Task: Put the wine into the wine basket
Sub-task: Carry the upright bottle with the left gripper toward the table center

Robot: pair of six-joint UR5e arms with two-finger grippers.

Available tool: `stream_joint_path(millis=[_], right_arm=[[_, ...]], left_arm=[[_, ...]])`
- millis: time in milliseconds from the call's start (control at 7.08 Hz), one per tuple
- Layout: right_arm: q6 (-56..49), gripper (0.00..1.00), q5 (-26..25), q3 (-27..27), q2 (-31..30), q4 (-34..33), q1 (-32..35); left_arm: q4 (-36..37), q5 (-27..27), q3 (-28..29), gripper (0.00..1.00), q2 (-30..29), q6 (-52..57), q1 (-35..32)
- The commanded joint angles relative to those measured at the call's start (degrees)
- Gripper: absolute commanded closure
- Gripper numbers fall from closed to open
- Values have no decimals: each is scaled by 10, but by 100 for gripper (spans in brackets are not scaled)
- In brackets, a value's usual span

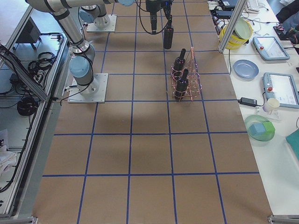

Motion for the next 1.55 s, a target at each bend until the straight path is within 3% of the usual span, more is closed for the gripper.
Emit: stream_joint_path(millis=[0,1412], right_arm=[[0,0,0,1,0,0,0],[-1,0,0,1,0,0,0]], left_arm=[[-4,3,-9,100,0,-1,-1],[-32,2,-25,100,10,-1,2]])
